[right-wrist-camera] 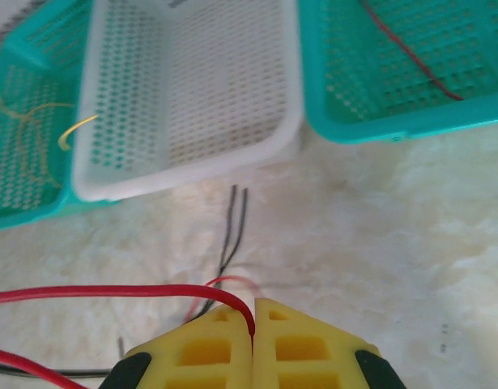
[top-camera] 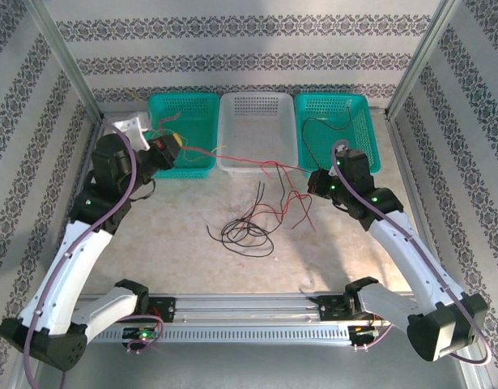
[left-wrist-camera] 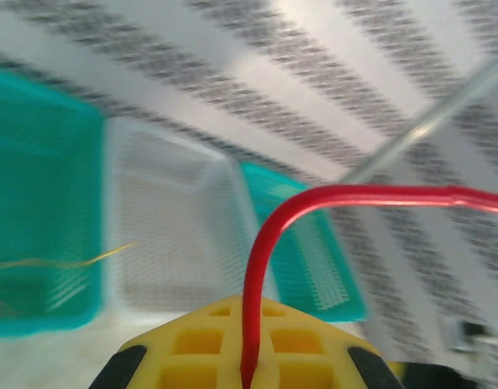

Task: Untangle the cables
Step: Untie the cable from multiple cables.

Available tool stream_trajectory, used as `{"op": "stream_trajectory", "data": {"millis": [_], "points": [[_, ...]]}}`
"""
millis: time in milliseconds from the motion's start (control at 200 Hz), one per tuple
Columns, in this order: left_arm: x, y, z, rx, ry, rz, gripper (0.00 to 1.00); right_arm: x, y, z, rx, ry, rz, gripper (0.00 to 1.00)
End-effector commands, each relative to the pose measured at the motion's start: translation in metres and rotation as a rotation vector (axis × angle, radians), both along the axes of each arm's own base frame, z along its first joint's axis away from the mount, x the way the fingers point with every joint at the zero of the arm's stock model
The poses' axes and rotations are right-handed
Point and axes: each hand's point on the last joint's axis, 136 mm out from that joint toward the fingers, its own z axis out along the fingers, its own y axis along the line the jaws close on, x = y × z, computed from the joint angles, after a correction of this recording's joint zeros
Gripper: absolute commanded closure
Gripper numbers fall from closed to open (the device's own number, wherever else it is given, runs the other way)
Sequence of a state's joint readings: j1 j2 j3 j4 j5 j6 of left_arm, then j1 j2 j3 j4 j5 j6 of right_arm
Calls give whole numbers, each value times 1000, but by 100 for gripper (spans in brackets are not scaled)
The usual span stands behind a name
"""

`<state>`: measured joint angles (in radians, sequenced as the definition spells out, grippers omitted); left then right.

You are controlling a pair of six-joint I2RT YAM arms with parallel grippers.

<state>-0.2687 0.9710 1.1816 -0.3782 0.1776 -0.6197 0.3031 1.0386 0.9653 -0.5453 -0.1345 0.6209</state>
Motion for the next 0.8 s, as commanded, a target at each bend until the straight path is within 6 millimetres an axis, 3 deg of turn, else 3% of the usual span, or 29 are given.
{"op": "stream_trajectory", "data": {"millis": [0, 180, 230, 290, 390, 495, 650, 745, 795], "points": [[-19, 96, -8, 240, 49, 434, 100, -15, -43, -38, -129, 133, -120, 100], [-33, 131, -15, 306, 138, 605, 100, -17, -43, -30, -141, 120, -109, 100], [-28, 124, -18, 277, 140, 565, 100, -17, -33, -19, -115, 88, -63, 100], [-16, 98, -19, 216, 94, 422, 100, -19, -15, 1, -104, 25, 14, 100], [-4, 52, -20, 100, 25, 195, 54, -27, 13, 33, -164, -71, 136, 100], [-8, 58, -22, 111, 30, 220, 31, -35, 38, 60, -222, -136, 228, 100], [-20, 82, 3, 231, 3, 314, 15, -40, 59, 92, -263, -214, 295, 100], [-22, 90, 18, 322, 43, 332, 12, -40, 67, 102, -292, -243, 321, 100], [-20, 77, 29, 336, 25, 250, 17, -40, 71, 105, -297, -251, 335, 100]]}}
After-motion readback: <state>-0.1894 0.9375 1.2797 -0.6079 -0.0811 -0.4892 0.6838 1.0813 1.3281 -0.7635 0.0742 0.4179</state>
